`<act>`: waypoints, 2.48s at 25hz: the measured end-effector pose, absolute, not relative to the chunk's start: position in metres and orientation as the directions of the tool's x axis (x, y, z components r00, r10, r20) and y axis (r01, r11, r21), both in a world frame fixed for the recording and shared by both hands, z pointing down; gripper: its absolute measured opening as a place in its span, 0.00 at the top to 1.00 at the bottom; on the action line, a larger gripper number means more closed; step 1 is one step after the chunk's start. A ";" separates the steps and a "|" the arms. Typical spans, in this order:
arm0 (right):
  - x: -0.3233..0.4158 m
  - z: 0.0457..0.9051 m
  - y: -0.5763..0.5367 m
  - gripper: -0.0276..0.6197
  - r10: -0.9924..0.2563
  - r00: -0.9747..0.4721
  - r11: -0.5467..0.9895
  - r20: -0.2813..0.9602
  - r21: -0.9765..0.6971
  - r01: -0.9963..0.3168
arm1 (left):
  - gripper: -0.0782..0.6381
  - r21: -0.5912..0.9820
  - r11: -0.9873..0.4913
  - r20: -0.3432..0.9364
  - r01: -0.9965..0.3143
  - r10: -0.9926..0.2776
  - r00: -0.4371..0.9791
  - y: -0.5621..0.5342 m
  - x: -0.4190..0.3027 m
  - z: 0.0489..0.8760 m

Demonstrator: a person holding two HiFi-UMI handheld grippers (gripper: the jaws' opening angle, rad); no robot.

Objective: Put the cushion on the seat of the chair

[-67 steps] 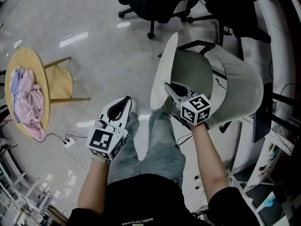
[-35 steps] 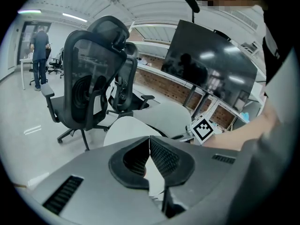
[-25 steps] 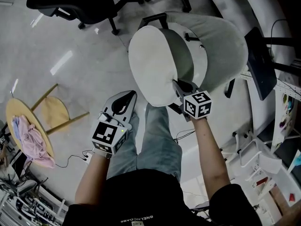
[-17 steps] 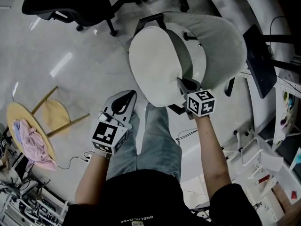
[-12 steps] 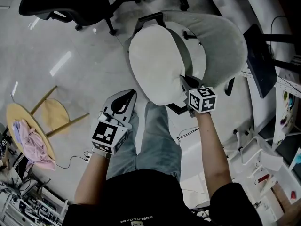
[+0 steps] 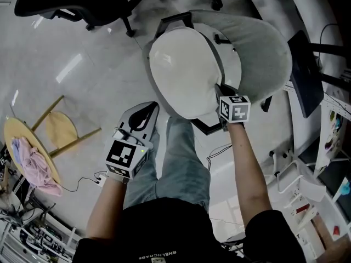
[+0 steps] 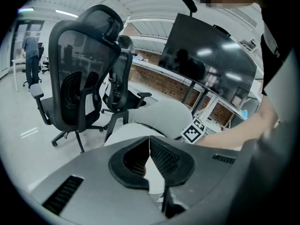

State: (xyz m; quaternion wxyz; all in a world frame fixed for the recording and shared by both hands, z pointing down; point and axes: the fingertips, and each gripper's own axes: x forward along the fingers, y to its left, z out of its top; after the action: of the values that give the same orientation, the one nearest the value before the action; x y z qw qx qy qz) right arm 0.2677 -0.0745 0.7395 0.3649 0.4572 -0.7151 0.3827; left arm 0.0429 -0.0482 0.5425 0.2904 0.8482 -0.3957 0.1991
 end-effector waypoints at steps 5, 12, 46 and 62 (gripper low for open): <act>0.281 0.761 -0.077 0.90 -0.343 -0.246 0.269 0.907 -0.156 -0.950 | 0.87 0.342 -0.502 0.575 -0.795 -0.557 0.599 -0.050 0.042 0.549; 0.296 0.788 -0.085 0.90 -0.309 -0.141 0.245 0.941 -0.065 -0.967 | 0.87 0.342 -0.486 0.581 -0.804 -0.564 0.587 -0.053 0.036 0.554; 0.335 0.859 -0.094 0.77 -0.180 0.061 0.202 0.982 0.097 -0.975 | 0.87 0.345 -0.409 0.606 -0.845 -0.590 0.533 -0.044 0.019 0.575; 0.278 0.788 -0.098 0.95 -0.234 -0.020 0.259 0.972 0.043 -0.965 | 0.87 0.334 -0.379 0.568 -0.863 -0.650 0.505 -0.037 -0.002 0.539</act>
State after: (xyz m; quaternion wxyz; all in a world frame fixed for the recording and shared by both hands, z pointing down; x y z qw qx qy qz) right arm 0.2776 -0.0984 0.7879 0.5021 0.4879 -0.6143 0.3638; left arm -0.0025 -0.0371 0.5386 0.3057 0.8118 -0.4659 0.1743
